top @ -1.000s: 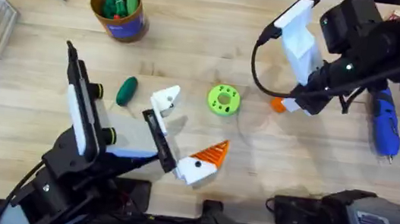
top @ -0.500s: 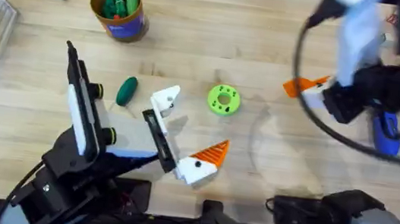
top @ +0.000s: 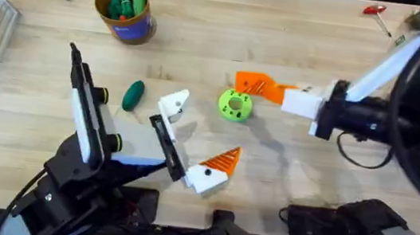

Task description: Pick up the gripper from the table and insert it into the empty holder that is missing its gripper. Then pick up a screw, insert it into the mounting hole, and use the screwdriver to tighten it. Finally, clean up the table by picking up the vegetable and placing it into the bucket.

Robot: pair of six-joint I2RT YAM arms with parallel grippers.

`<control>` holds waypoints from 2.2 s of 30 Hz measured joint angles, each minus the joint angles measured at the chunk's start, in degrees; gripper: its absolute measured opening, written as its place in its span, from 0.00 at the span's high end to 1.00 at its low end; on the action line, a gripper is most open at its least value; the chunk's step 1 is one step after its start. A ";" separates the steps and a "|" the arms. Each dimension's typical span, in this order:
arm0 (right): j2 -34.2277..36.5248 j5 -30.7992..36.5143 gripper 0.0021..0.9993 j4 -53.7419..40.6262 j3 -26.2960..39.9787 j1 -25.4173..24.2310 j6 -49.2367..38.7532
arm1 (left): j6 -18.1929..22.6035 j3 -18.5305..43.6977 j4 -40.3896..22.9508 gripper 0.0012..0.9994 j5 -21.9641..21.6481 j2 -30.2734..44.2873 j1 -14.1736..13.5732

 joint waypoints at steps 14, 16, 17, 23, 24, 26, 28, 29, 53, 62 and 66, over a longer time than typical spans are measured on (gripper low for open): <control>15.90 -22.84 0.99 9.33 -2.10 0.02 24.61 | 0.01 0.00 0.01 0.01 0.00 0.00 0.00; 19.66 -25.54 0.99 12.40 -2.10 0.02 27.04 | 0.01 0.00 0.00 0.01 0.00 -0.01 0.00; 21.36 -26.66 0.99 14.03 -2.10 0.02 28.28 | 0.01 0.00 -0.01 0.01 0.00 0.00 0.02; 29.02 -31.38 0.99 24.54 -2.10 1.24 35.03 | 0.01 0.00 0.01 0.01 0.00 -0.02 0.00; 29.72 -31.77 0.99 26.27 -2.10 1.77 36.01 | -0.01 0.00 0.01 0.01 0.00 0.00 0.02; 30.80 -32.25 0.99 29.86 -2.10 3.03 38.08 | 0.01 0.00 0.01 0.01 0.00 -0.02 0.00; 31.39 -32.60 0.99 32.58 -2.10 4.20 39.88 | 0.01 0.00 -0.01 0.01 0.00 0.00 0.00; 31.62 -32.70 0.99 33.59 -2.10 4.72 40.80 | 0.00 0.00 0.00 0.01 0.00 0.00 0.00; 35.62 -32.73 0.99 34.81 0.87 9.34 44.56 | -0.03 0.00 -0.06 0.01 -1.19 -0.02 0.02; 36.45 -29.25 0.99 35.24 1.93 9.88 46.03 | -0.21 0.00 -0.10 0.01 -1.38 -0.02 0.07; 38.27 -28.13 0.99 39.98 2.01 10.86 48.44 | -0.45 0.00 -0.23 0.01 -2.84 0.00 0.18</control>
